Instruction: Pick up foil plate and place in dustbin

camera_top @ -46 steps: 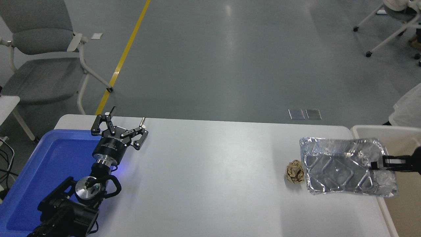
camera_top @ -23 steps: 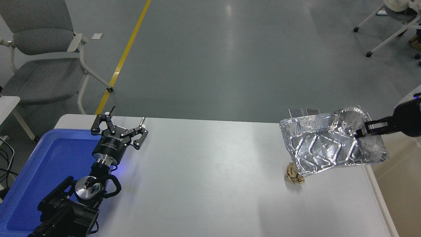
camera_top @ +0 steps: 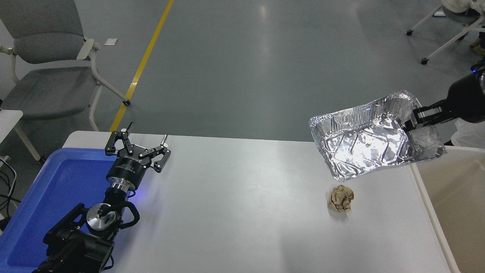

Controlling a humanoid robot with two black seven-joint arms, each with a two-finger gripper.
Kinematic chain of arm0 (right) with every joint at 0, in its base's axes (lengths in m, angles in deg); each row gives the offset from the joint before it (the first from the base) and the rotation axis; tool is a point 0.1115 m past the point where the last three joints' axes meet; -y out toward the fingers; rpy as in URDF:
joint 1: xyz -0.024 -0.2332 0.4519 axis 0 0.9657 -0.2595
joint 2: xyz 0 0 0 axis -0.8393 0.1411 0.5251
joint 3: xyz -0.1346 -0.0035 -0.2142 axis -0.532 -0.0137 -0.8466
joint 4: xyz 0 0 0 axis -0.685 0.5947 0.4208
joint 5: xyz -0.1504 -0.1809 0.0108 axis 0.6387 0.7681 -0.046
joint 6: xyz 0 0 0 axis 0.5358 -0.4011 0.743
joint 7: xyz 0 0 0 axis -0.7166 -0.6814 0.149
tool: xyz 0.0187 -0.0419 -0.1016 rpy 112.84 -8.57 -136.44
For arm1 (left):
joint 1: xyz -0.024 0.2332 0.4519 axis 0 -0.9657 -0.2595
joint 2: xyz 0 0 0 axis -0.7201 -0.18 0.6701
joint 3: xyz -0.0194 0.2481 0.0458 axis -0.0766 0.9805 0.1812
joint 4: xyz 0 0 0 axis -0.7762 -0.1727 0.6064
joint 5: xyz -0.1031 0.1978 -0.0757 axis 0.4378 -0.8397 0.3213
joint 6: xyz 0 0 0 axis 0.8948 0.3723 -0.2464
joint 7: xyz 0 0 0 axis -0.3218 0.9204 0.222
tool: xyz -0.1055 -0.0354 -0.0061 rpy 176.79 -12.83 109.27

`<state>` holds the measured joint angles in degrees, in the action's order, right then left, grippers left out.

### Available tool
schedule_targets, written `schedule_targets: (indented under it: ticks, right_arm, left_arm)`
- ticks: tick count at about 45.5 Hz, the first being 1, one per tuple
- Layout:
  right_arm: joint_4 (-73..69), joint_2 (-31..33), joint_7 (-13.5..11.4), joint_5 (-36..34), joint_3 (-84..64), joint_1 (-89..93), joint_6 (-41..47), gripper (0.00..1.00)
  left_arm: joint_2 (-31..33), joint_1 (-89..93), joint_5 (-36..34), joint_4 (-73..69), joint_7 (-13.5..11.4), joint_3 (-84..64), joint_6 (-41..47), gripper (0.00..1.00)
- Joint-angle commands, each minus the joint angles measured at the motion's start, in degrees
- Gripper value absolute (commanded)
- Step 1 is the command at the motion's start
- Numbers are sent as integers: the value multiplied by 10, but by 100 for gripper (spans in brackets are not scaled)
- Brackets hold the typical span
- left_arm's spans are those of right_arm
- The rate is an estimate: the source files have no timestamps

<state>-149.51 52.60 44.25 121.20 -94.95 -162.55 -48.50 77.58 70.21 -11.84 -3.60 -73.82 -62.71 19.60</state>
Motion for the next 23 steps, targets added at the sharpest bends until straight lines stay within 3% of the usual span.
schedule_targets:
  ticks: [1, 23]
  right_arm:
    - [3, -9, 3, -5, -8, -13, 11, 0]
    - [83, 18, 3, 2, -7, 53, 17, 0]
  left_arm:
    - [-1, 0, 0, 0, 0, 0, 0, 99]
    - [-1, 0, 0, 0, 0, 0, 0, 99]
